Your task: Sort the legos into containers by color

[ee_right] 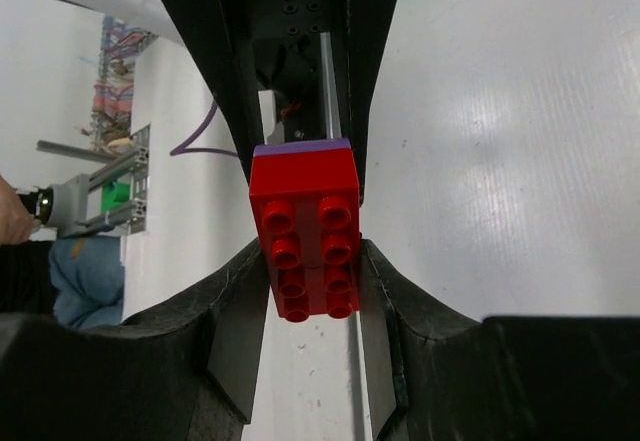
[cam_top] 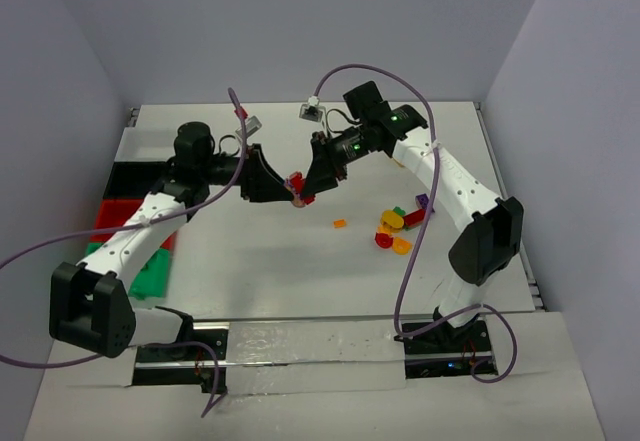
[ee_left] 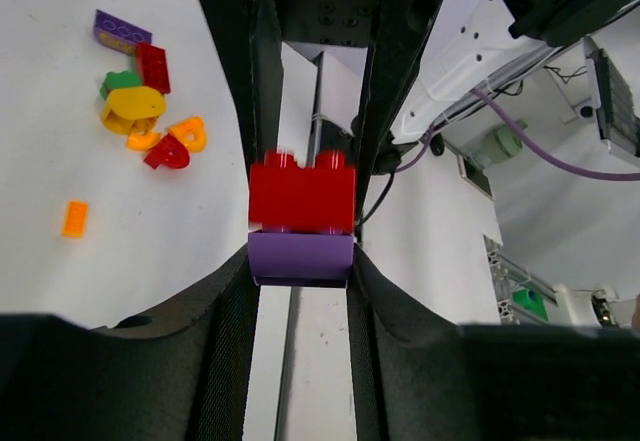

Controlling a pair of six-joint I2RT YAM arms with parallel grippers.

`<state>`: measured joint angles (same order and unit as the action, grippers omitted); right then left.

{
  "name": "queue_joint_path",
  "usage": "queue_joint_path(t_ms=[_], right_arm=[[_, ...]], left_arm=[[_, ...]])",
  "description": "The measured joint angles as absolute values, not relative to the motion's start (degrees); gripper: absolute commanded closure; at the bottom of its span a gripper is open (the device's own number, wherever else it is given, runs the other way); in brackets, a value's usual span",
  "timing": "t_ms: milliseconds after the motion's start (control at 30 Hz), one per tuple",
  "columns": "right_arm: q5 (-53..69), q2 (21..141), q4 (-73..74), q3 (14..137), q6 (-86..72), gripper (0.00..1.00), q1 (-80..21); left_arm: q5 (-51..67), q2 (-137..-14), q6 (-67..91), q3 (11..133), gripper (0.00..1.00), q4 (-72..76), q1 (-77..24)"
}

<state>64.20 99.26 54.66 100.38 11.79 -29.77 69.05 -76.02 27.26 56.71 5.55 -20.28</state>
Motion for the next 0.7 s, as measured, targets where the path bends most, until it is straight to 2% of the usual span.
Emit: queue_joint_path(t_ms=[67, 167, 333, 500, 700], right_arm=[[64.2, 99.24, 54.22, 100.38, 12.03, 1.0, -29.45], [64.4, 98.79, 55.3, 100.4, 12.04, 1.0, -26.33], [63.06, 98.67, 55.7, 100.44, 12.01, 1.0, -21.55], [55.59, 98.09, 54.77, 100.44, 9.94, 1.0, -21.58], [44.26, 98.04, 53.5, 100.46, 7.15, 1.0, -22.0]], left_arm=[[69.92, -75.07, 24.48, 56.56, 1.0, 2.31, -17.99], [70.59, -73.47, 20.19, 55.08, 1.0, -3.07, -9.06], [66.64, -77.81, 2.38, 61.1, 1.0, -23.98, 5.3], [47.54, -83.17, -2.11, 71.35, 1.0, -28.43, 13.76], [21.73, -93.06, -3.24, 86.09, 1.0, -26.63, 14.79]])
